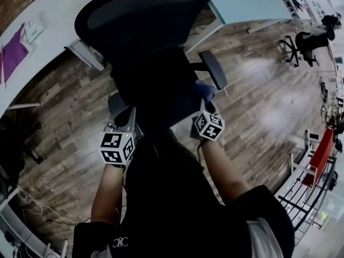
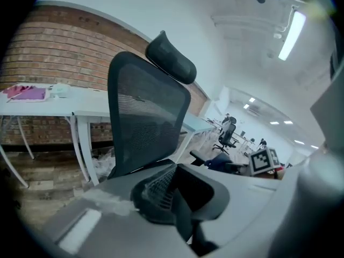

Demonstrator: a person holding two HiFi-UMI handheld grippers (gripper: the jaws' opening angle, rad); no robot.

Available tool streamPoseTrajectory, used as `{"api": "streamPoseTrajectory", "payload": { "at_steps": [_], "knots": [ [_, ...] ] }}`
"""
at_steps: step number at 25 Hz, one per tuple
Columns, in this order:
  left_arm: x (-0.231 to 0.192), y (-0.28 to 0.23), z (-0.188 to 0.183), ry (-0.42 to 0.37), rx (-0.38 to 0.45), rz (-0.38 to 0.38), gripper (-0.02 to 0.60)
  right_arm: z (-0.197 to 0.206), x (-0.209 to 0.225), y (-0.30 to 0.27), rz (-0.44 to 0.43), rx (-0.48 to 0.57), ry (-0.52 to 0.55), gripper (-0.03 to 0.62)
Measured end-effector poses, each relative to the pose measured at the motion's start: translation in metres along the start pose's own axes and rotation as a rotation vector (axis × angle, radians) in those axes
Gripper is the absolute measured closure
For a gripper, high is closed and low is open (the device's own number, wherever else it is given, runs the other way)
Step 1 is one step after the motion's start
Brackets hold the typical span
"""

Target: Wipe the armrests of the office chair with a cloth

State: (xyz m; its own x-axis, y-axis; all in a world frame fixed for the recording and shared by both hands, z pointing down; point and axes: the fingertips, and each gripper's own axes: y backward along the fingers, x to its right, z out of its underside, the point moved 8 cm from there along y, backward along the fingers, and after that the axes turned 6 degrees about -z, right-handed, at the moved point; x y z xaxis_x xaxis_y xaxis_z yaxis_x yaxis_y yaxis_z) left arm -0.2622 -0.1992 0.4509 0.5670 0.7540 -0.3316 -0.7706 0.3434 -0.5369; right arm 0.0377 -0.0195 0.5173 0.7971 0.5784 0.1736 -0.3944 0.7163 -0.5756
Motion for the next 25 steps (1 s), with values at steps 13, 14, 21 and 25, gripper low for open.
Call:
{"api": "streamPoseTrajectory", "payload": {
  "at_steps": [13,14,21,25],
  "knots": [
    [0.027,-0.03,0.018,-0.024,-0.154,-0.057,0.577,0.024,0.071,-0.14,0.164,-0.032,-0.064,0.533],
    [0.026,-0.032,0.02,-0.019,-0.166,-0.067,0.577,0.023,0.076,-0.148,0.196,-0.03,-0.072,0.533],
    [0.028,-0.063,0.022,0.004,-0.217,-0.103,0.577,0.021,0.089,-0.201,0.23,-0.041,-0.123,0.533],
    [0.04,-0.076,0.019,0.006,-0.222,-0.101,0.577,0.02,0.097,-0.225,0.223,-0.03,-0.155,0.533]
  ]
}}
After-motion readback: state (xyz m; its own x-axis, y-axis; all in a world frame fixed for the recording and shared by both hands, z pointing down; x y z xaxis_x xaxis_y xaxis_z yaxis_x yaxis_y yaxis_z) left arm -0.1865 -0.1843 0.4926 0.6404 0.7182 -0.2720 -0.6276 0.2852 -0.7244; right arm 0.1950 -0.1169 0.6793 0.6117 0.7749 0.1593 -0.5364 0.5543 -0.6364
